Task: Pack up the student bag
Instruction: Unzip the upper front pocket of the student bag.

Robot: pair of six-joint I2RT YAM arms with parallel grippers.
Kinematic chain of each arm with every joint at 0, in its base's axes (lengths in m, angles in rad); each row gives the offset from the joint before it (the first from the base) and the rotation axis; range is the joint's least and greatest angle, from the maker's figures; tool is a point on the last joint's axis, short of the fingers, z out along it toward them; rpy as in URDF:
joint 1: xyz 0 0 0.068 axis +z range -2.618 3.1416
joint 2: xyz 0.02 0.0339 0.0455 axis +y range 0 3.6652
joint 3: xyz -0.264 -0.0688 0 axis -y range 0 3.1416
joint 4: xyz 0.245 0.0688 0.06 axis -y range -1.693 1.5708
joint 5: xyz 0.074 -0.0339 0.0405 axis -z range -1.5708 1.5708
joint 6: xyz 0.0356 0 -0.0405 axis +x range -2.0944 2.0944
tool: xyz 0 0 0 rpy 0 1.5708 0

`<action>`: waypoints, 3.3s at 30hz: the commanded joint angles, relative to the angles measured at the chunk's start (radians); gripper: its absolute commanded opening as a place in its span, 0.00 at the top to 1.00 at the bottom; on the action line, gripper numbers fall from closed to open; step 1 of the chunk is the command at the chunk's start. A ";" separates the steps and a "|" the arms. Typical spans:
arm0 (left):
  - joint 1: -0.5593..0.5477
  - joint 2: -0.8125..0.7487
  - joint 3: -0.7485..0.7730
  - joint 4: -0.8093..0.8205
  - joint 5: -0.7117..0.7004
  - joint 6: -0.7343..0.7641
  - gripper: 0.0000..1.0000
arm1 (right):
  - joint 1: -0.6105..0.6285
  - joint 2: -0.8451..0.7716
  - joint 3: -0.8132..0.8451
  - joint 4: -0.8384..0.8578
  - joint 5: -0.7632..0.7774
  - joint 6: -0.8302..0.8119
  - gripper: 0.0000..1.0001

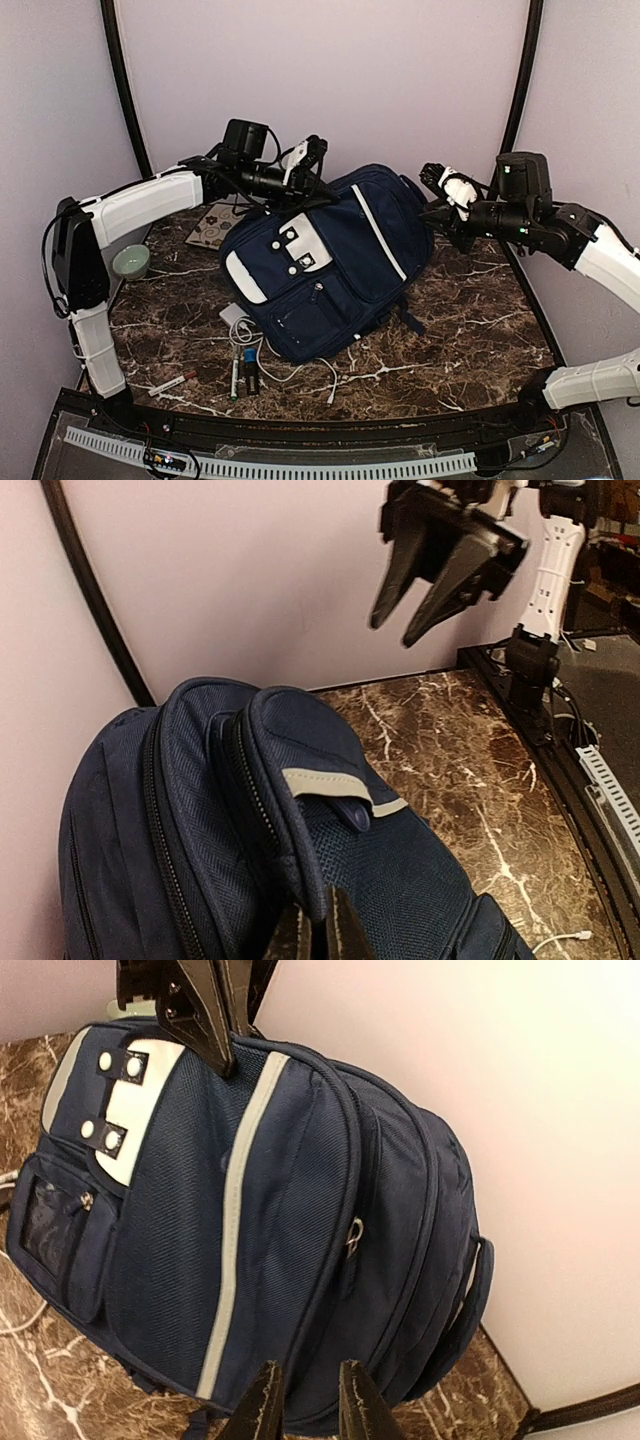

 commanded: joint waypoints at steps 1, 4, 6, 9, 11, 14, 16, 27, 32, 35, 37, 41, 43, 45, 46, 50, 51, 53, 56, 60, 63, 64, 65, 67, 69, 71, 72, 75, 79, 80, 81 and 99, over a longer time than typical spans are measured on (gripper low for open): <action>-0.059 -0.163 -0.044 -0.070 0.119 0.116 1.00 | 0.017 -0.038 0.001 -0.018 -0.035 -0.224 0.80; -0.076 -0.181 -0.055 -0.095 0.108 0.117 1.00 | 0.021 -0.038 0.004 0.004 0.003 -0.289 0.81; -0.092 -0.192 -0.077 -0.088 0.059 0.112 1.00 | 0.030 -0.034 0.011 0.008 0.021 -0.337 0.82; -0.112 -0.216 -0.131 -0.026 0.003 0.074 1.00 | 0.053 -0.045 0.009 0.002 0.003 -0.360 0.82; -0.116 -0.233 -0.173 0.041 -0.017 0.035 1.00 | 0.074 -0.069 -0.013 -0.001 -0.003 -0.363 0.82; -0.119 -0.253 -0.220 0.120 -0.050 -0.012 1.00 | 0.092 -0.131 -0.062 0.007 -0.022 -0.327 0.81; -0.121 -0.252 -0.228 0.141 -0.065 -0.026 1.00 | 0.102 -0.169 -0.092 -0.001 -0.043 -0.289 0.79; -0.123 -0.234 -0.227 0.158 -0.073 -0.040 1.00 | 0.191 -0.202 -0.250 0.138 0.030 -0.031 0.74; -0.124 -0.243 -0.234 0.159 -0.076 -0.035 1.00 | 0.199 -0.102 -0.206 0.136 0.083 -0.045 0.72; -0.125 -0.244 -0.236 0.157 -0.066 -0.033 1.00 | 0.200 -0.094 -0.200 0.141 0.144 -0.056 0.73; -0.125 -0.243 -0.237 0.156 -0.064 -0.029 1.00 | 0.201 -0.096 -0.197 0.159 0.170 -0.053 0.73; -0.125 -0.239 -0.241 0.174 -0.060 -0.033 1.00 | 0.204 -0.088 -0.200 0.196 0.201 -0.042 0.75; -0.125 -0.234 -0.240 0.184 -0.050 -0.039 1.00 | 0.209 -0.072 -0.202 0.206 0.198 -0.055 0.78; -0.126 -0.233 -0.241 0.190 -0.045 -0.044 1.00 | 0.211 -0.052 -0.197 0.215 0.215 -0.059 0.82; -0.125 -0.233 -0.242 0.189 -0.043 -0.046 1.00 | 0.212 -0.043 -0.193 0.219 0.227 -0.060 0.83; -0.125 -0.234 -0.246 0.192 -0.040 -0.048 1.00 | 0.212 -0.009 -0.175 0.226 0.238 -0.057 0.90; -0.125 -0.234 -0.249 0.194 -0.042 -0.048 1.00 | 0.212 -0.002 -0.172 0.225 0.230 -0.055 0.97; -0.125 -0.234 -0.255 0.209 -0.055 -0.062 1.00 | 0.213 0.007 -0.170 0.218 0.210 -0.043 1.00; -0.124 -0.227 -0.264 0.262 -0.177 -0.131 1.00 | 0.213 0.008 -0.179 0.195 0.206 -0.009 1.00; -0.109 -0.202 -0.262 0.307 -0.385 -0.187 1.00 | 0.212 -0.027 -0.280 0.194 0.233 0.041 1.00; -0.074 -0.195 -0.256 0.378 -0.410 -0.256 1.00 | 0.212 -0.063 -0.383 0.221 0.209 0.106 1.00; -0.062 -0.194 -0.248 0.405 -0.428 -0.280 1.00 | 0.211 -0.071 -0.400 0.225 0.201 0.129 1.00; -0.050 -0.188 -0.238 0.430 -0.447 -0.304 1.00 | 0.211 -0.078 -0.417 0.227 0.193 0.155 1.00; -0.029 -0.171 -0.206 0.446 -0.494 -0.329 1.00 | 0.212 -0.085 -0.441 0.235 0.176 0.205 1.00; -0.007 -0.148 -0.172 0.454 -0.527 -0.355 1.00 | 0.214 -0.089 -0.466 0.256 0.153 0.247 1.00; 0.020 -0.127 -0.147 0.473 -0.541 -0.395 1.00 | 0.217 -0.085 -0.504 0.307 0.128 0.277 1.00; 0.034 -0.117 -0.138 0.484 -0.552 -0.411 1.00 | 0.217 -0.081 -0.532 0.345 0.102 0.287 1.00; 0.043 -0.090 -0.118 0.484 -0.630 -0.422 1.00 | 0.220 -0.068 -0.600 0.459 0.048 0.322 1.00; 0.065 -0.077 -0.127 0.475 -0.687 -0.437 1.00 | 0.236 -0.031 -0.631 0.518 -0.018 0.345 1.00; 0.071 -0.074 -0.130 0.476 -0.685 -0.457 1.00 | 0.245 -0.018 -0.639 0.545 -0.036 0.349 1.00; 0.074 -0.069 -0.133 0.477 -0.677 -0.472 1.00 | 0.252 0.003 -0.644 0.572 -0.048 0.352 1.00; 0.076 -0.030 -0.208 0.594 -0.534 -0.569 1.00 | 0.350 0.247 -0.454 0.684 -0.086 0.378 0.92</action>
